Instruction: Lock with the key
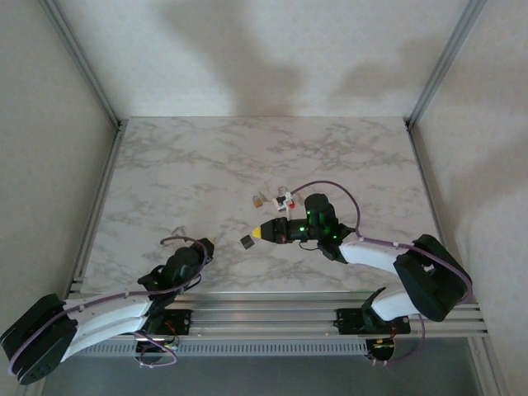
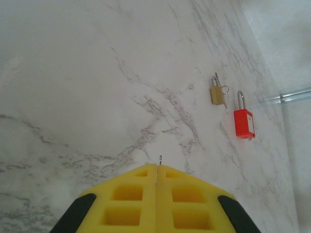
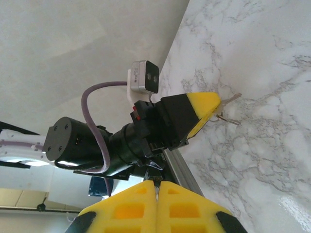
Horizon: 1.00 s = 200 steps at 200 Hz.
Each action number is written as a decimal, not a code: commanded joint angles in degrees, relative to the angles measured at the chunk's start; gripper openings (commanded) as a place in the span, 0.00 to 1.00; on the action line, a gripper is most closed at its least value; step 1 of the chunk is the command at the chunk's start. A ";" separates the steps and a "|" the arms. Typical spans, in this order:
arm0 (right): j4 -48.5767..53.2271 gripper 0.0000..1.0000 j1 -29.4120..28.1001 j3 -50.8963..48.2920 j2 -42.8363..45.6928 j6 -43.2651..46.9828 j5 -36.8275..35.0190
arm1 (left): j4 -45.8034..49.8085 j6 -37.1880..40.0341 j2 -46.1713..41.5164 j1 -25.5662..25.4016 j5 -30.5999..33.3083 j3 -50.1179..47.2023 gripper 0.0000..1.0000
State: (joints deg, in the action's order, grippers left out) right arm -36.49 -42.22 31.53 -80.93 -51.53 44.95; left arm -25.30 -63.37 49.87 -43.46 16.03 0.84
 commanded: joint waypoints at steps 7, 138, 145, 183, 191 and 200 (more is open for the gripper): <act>-0.25 0.00 -1.91 2.52 -1.94 1.65 0.31 | -2.62 2.24 3.66 1.16 -2.09 -0.12 0.13; 10.68 0.00 -6.47 15.55 -19.74 8.69 0.13 | 18.13 13.01 -11.51 13.27 -8.19 11.44 0.71; 10.85 0.00 -6.74 16.63 -21.30 8.54 0.22 | 20.16 13.48 -13.06 14.16 -8.20 12.19 0.76; 12.82 0.00 -7.51 23.47 -28.76 8.26 0.08 | 27.16 14.84 -17.61 16.64 -8.99 14.45 0.97; 14.70 0.00 -7.46 25.45 -30.16 8.75 0.06 | 28.10 14.86 -18.21 16.91 -9.07 14.54 0.99; 16.90 0.00 -7.52 27.70 -31.59 9.65 -0.20 | 28.84 14.85 -18.99 17.04 -9.15 14.54 0.99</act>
State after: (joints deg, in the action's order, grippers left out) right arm -23.99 -49.28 53.45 -109.71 -44.18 44.97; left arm -3.46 -50.09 32.53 -27.29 8.03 14.09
